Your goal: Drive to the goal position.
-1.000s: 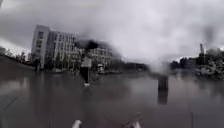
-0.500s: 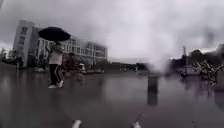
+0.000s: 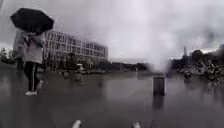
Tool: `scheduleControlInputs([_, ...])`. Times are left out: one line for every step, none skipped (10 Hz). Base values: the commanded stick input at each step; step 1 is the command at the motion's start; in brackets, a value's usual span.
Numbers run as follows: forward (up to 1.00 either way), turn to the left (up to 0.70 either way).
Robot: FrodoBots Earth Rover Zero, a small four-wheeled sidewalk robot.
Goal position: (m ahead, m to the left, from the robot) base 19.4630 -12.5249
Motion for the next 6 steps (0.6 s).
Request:
scheduleControlInputs([0.70, 0.13])
scheduleControlInputs([0.70, 0.00])
scheduleControlInputs([0.70, -0.12])
scheduleControlInputs([0.70, -0.32])
scheduleControlInputs([0.70, -0.35])
scheduleControlInputs([0.70, -0.35])
